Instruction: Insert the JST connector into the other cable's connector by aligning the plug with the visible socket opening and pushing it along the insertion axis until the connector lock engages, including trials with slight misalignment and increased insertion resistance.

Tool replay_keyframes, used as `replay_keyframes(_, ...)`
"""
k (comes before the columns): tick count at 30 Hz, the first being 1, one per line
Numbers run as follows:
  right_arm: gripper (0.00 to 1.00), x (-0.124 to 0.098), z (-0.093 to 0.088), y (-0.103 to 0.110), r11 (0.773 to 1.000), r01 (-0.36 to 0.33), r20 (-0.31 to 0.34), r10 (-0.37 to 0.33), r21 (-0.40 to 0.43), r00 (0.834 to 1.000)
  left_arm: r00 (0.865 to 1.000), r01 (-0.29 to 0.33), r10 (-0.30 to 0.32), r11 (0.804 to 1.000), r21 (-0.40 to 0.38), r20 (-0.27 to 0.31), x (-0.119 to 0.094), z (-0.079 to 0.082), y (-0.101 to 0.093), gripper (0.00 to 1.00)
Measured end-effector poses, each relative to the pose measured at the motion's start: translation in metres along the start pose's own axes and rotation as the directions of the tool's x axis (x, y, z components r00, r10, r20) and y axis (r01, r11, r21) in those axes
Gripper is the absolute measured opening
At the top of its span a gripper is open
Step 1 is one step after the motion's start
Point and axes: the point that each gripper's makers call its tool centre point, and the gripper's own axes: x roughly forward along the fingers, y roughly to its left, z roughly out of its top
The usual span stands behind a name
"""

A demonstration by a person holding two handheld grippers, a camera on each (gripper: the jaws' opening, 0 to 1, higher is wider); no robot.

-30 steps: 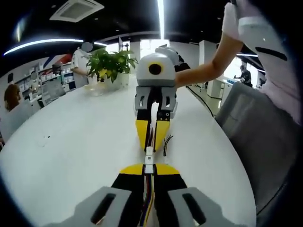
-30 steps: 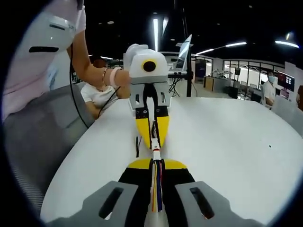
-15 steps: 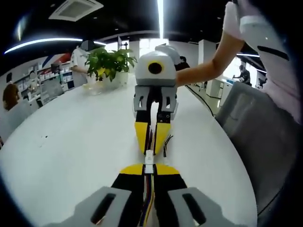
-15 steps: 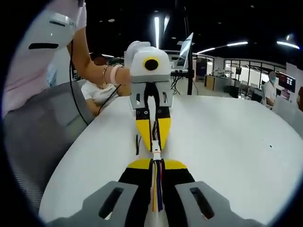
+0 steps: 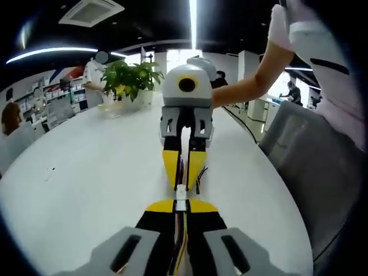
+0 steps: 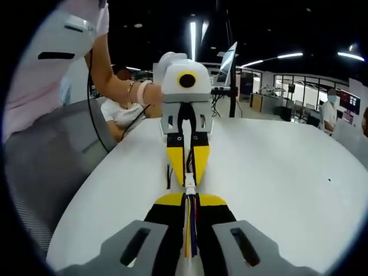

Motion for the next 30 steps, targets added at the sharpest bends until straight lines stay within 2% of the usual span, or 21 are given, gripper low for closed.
replay_keyframes(9, 0.02, -0.0018, -0.0006, -0.0006, 1.0, 0.003, -0.004, -0.003, -0.02, 1.0, 1.0, 0.001, -0.001, 0.999, 0.038, 0.0, 0.0021, 0.0014, -0.0002, 0.0)
replay_keyframes(14, 0.01, -0.0038, 0.0031, -0.0044, 1.0, 0.008, 0.024, -0.008, 0.008, 1.0, 1.0, -0.008, 0.008, 1.0, 0.021, 0.02, 0.0012, 0.0053, 0.0026, 0.0)
replay_keyframes(30, 0.01, 0.0007, -0.0023, -0.0058, 1.0, -0.001, 0.002, 0.001, 0.022, 1.0, 1.0, -0.004, 0.004, 1.0, 0.022, -0.003, 0.0043, 0.0001, 0.0027, 0.0)
